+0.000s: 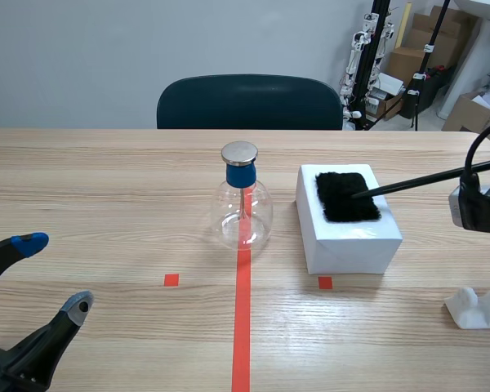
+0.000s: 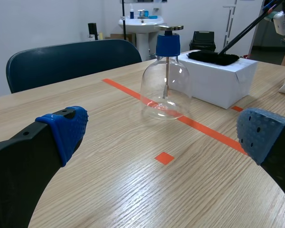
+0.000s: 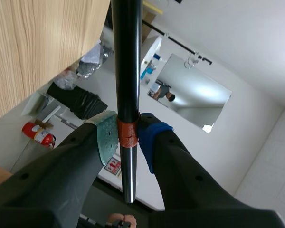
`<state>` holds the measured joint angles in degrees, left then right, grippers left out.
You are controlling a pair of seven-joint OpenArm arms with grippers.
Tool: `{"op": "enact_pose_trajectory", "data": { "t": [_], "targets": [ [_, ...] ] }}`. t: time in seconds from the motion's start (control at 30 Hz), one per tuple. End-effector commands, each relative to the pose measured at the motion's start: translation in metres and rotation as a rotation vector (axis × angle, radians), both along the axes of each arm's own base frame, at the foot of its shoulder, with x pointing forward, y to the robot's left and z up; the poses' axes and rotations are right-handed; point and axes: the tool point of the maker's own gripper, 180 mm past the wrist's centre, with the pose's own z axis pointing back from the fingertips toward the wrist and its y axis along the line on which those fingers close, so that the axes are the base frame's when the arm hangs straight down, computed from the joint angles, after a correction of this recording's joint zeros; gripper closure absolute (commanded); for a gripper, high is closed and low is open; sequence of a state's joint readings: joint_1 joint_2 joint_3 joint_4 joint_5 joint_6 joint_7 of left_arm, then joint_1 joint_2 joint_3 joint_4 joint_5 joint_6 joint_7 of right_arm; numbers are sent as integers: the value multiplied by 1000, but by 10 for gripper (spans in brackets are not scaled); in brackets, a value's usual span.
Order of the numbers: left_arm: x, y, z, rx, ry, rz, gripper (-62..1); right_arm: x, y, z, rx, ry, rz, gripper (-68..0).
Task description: Do the electroscope experiment. rub the rod on the fur
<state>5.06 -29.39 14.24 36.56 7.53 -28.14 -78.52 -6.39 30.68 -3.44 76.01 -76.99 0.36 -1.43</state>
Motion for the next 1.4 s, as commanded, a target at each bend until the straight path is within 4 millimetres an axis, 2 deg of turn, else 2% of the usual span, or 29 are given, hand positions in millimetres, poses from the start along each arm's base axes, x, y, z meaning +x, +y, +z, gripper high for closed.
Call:
{"op": "enact_pose_trajectory", "data": {
  "t": [0.0, 0.2, 0.27, 0.4, 0.5, 0.77, 0.83, 0.93, 1.0, 1.07, 1.3, 1.37],
  "targets": [
    [2, 2, 7, -14, -26, 3, -623, 6, -5, 13, -9, -29, 5, -102],
    [2, 2, 7, -14, -26, 3, -623, 5, 24, -3, 81, 22, 104, -102],
    [2, 2, 7, -14, -26, 3, -623, 5, 22, -2, 90, 9, 76, -102],
    [2, 2, 7, -14, -26, 3, -623, 4, 4, 4, 104, -41, -42, -102],
    [2, 2, 7, -14, -26, 3, -623, 2, -3, 1, 96, -24, -82, -102],
    [2, 2, 7, -14, -26, 3, -623, 5, 25, -10, 124, 18, 16, -102],
    [2, 2, 7, -14, -26, 3, -623, 7, 23, -8, 105, 11, 11, -102],
    [2, 2, 7, -14, -26, 3, -623, 5, 7, -1, 71, -22, -67, -102],
    [2, 2, 7, -14, -26, 3, -623, 2, -3, -2, 50, -19, -123, -102],
    [2, 2, 7, -14, -26, 3, -623, 1, -5, -5, 47, -9, -131, -102],
    [2, 2, 7, -14, -26, 3, -623, 4, 26, -18, 98, 64, 38, -102],
    [2, 2, 7, -14, -26, 3, -623, 4, 25, -18, 96, 62, 33, -102]
  ]
}}
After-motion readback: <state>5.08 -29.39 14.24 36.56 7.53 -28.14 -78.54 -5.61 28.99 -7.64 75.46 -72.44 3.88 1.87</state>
